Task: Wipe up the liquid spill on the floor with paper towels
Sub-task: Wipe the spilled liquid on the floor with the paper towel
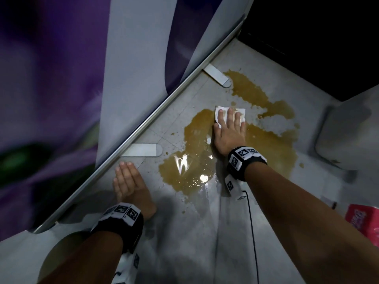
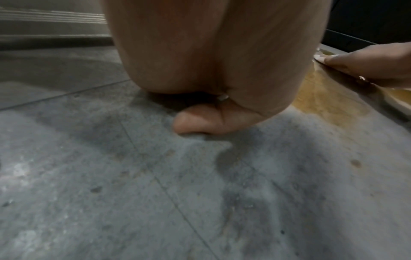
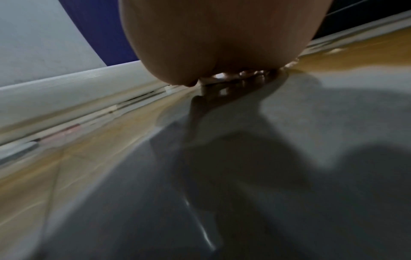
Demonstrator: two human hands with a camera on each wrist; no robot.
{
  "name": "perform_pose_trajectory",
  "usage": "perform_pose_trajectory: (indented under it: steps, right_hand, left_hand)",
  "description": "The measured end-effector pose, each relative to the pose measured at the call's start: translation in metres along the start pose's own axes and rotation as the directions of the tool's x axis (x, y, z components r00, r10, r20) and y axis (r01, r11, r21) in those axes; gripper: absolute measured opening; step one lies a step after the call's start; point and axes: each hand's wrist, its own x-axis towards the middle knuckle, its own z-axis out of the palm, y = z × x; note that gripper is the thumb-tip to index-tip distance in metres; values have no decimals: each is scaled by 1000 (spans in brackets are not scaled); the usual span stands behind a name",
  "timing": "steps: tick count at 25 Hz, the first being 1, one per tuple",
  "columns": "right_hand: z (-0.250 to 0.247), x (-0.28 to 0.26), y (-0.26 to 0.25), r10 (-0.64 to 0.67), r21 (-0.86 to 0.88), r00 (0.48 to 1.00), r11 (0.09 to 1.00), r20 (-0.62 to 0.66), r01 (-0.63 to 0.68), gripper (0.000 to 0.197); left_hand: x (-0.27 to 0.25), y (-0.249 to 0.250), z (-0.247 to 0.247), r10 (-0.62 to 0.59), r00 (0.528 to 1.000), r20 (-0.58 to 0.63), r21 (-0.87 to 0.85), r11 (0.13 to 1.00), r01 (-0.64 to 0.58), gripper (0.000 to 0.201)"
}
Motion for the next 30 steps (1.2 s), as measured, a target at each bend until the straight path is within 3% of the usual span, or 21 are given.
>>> perform_pose_trajectory:
  steps: [4,7,14,19,21,24,26,28,30]
  right_hand:
    - [-6,-2,3,-47,-24,997,999,59,48,57]
    - [-4,-11,-3,-107,-40,987,993,120,113,57]
    - [-3,-50,-21,-186,-102,942,970,281,222,59]
    - [4,-81,-34,-253,-55,899,955,358,291,58]
    - [0,-91,-34,-290,53,896,956,336,289,55]
    - [-20,-101,-36,-265,274,946,939,185,209,43]
    - [-27,-106,-37,-235,173,969,960,77,219,41]
    - [-29,-107,-38,-235,107,972,966,-18,236,42]
    - [-35,-106,-42,-220,394,975,894,-29,213,34]
  left_hand:
    - [1,6,-7,-2,1000,-16,-31,1000,2,69]
    - [4,0,4,25,998,-63,60,998,-21,50]
    - [16,1,15,54,981,-187,77,996,-41,45]
    - [19,5,12,44,984,-175,114,993,-24,42]
    - [20,5,12,31,987,-160,75,997,-20,41]
    - [25,6,16,-7,990,-141,-69,998,-3,39]
    - [23,4,14,-23,990,-136,-82,997,12,39]
    - [19,4,11,17,990,-140,18,1000,-14,41]
    - [17,6,4,31,998,-53,77,997,-27,45]
